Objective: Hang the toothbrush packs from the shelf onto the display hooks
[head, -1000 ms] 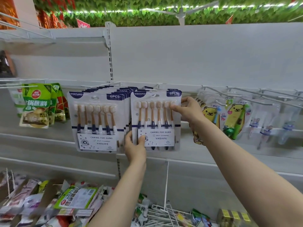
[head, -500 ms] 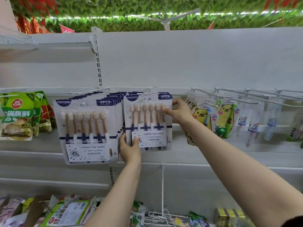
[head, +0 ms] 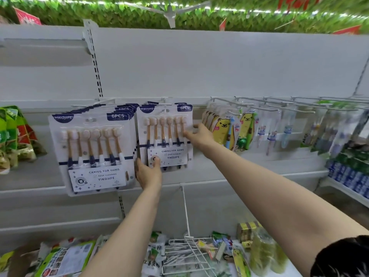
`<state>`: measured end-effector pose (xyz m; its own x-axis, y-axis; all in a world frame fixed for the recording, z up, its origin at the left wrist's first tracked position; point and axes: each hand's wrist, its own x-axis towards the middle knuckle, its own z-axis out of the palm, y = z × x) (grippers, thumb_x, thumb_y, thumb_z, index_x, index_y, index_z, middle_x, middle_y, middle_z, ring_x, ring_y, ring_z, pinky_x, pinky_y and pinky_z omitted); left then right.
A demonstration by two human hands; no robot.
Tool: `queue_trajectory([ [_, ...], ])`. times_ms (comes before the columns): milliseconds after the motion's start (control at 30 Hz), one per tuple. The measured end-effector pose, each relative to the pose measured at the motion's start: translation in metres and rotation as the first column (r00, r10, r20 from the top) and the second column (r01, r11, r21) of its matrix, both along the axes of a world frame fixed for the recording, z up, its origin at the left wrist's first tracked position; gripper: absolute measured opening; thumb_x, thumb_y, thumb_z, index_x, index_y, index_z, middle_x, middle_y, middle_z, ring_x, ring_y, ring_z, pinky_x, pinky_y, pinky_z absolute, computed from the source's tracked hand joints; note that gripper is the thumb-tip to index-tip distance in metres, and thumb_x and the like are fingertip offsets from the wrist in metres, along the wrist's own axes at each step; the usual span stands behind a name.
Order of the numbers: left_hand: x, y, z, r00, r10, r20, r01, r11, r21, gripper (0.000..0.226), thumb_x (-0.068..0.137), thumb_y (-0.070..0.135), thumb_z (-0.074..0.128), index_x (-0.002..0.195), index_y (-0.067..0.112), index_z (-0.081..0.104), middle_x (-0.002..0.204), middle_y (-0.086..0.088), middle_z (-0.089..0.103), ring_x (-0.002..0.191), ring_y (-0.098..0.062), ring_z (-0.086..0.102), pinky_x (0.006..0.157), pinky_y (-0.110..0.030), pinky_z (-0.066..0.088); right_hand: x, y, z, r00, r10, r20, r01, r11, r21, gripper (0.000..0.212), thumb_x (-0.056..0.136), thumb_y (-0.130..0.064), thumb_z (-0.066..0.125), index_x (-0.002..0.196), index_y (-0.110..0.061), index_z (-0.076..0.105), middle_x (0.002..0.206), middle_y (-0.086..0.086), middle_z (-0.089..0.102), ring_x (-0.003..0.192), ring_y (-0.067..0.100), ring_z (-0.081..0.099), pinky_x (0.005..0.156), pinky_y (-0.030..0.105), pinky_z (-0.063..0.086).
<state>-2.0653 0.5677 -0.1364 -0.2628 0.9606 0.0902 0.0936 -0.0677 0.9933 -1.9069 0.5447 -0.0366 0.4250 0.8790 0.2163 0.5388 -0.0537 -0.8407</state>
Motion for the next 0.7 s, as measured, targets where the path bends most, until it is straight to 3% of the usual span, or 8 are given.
queue_trajectory([
  [133,-0.005,-0.019,0.007,0.99,-0.035,-0.136,0.026,0.998,-0.062,0.084,0.093,0.043,0.062,0.155,0.007,0.018,0.158,-0.02,0.028,0.144,-0.039,0.03,0.117,-0.051,0.028,-0.009,-0.028,-0.007,0.977,0.004,0.215,0.011,0.998,-0.067,0.058,0.097,-0.041,0.058,0.142,-0.008,0.043,0.133,0.012,0.057,0.114,0.03,0.059,0.095,0.045,0.053],
  [267,-0.01,-0.05,0.028,0.91,-0.118,-0.398,0.112,0.993,-0.037,0.074,0.092,0.041,0.065,0.147,0.005,0.032,0.155,-0.016,0.034,0.141,-0.034,0.034,0.111,-0.044,0.032,-0.007,-0.063,-0.008,0.885,0.08,0.458,-0.014,0.989,-0.145,0.057,0.099,-0.04,0.056,0.144,-0.008,0.043,0.136,0.014,0.057,0.114,0.03,0.059,0.095,0.044,0.051],
  [400,-0.005,-0.08,0.048,0.717,-0.241,-0.655,0.302,0.953,-0.02,0.074,0.085,0.039,0.073,0.145,0.012,0.038,0.149,-0.012,0.043,0.137,-0.032,0.041,0.11,-0.046,0.039,0.009,-0.103,-0.003,0.715,0.138,0.685,-0.03,0.985,-0.167,0.052,0.099,-0.038,0.055,0.142,-0.01,0.047,0.137,0.014,0.055,0.123,0.033,0.053,0.095,0.041,0.046],
  [500,0.007,-0.11,0.066,0.531,-0.226,-0.817,0.368,0.93,-0.019,0.077,0.083,0.037,0.076,0.146,0.013,0.039,0.148,-0.012,0.044,0.134,-0.032,0.043,0.108,-0.047,0.041,0.031,-0.139,0.004,0.604,0.159,0.781,-0.027,0.983,-0.179,0.048,0.099,-0.039,0.055,0.139,-0.012,0.049,0.136,0.012,0.056,0.121,0.032,0.055,0.093,0.041,0.047],
  [600,0.031,-0.145,0.081,0.381,-0.17,-0.909,0.401,0.916,-0.004,0.071,0.085,0.038,0.074,0.144,0.016,0.041,0.144,-0.012,0.045,0.131,-0.032,0.044,0.105,-0.046,0.042,0.063,-0.182,0.01,0.541,0.15,0.827,-0.007,0.985,-0.174,0.047,0.1,-0.04,0.055,0.138,-0.014,0.049,0.135,0.011,0.055,0.12,0.033,0.054,0.089,0.042,0.047],
  [700,0.067,-0.187,0.088,0.302,-0.124,-0.945,0.445,0.895,0.024,0.071,0.086,0.04,0.073,0.146,0.021,0.039,0.145,-0.011,0.044,0.132,-0.032,0.043,0.104,-0.048,0.044,0.101,-0.234,0.011,0.502,0.115,0.857,0.024,0.989,-0.147,0.049,0.1,-0.042,0.055,0.141,-0.017,0.046,0.136,0.01,0.055,0.121,0.033,0.054,0.086,0.043,0.048],
])
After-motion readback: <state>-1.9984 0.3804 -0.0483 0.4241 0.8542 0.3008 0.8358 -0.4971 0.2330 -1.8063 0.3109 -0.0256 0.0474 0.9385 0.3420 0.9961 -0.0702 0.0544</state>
